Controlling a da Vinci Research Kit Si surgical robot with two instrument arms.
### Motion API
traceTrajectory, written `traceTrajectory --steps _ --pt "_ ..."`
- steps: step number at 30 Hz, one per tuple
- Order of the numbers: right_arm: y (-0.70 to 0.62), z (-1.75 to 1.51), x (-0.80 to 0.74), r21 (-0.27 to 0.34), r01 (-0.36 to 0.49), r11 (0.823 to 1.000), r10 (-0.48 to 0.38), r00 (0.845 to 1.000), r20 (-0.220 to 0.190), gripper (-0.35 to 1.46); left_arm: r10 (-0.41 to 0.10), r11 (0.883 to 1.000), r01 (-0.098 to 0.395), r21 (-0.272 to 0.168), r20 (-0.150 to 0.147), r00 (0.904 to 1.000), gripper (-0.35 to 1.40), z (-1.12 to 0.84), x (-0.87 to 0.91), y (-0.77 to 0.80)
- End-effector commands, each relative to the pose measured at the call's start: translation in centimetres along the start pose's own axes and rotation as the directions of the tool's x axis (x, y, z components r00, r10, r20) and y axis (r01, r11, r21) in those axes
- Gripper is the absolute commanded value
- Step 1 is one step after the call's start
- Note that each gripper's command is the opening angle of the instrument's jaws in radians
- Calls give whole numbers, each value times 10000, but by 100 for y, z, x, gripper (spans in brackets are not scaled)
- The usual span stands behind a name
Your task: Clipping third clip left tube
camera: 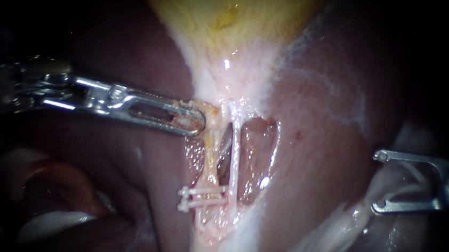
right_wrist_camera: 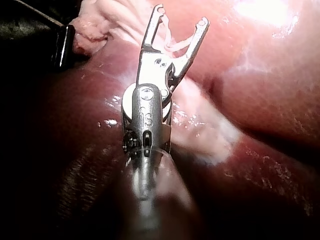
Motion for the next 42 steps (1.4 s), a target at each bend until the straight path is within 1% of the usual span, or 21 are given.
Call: traceTrajectory --steps 1,6,8,13,16,20,28,36,42 --pt "0 0 0 8 1 10000 -1 10000 -3 50 -4 10000 4 13 -8 10000 -35 -1 0 0" --pt "0 0 0 7 1 10000 -1 10000 -3 50 -38 9999 39 124 -92 10000 -35 -15 -7 -1" --pt "0 1 0 6 0 10000 0 10000 -4 50 -67 10000 67 44 -45 10000 -35 -26 -10 -5" --pt "0 2 0 25 -3 10000 3 10000 -9 50 -167 9999 167 -25 -14 9999 -35 -49 -20 -22" --pt "0 3 1 21 -7 10000 7 10000 -13 50 -41 10000 42 -68 68 10000 -35 -58 -25 -30" --pt "0 3 1 19 -9 10000 9 10000 -17 50 -13 9999 15 -104 150 9999 -35 -67 -28 -32" --pt "-1 8 4 52 -21 10000 21 10000 -45 50 -1 9998 5 -179 191 9998 -35 -73 -30 -19" --pt "-1 30 10 116 -62 9999 64 9999 -158 50 -11 9998 15 -199 204 9998 -35 -73 -29 -22" --pt "2 60 15 117 -188 9998 192 9994 -272 50 -18 9998 22 -211 214 9998 -35 -70 -29 -23"
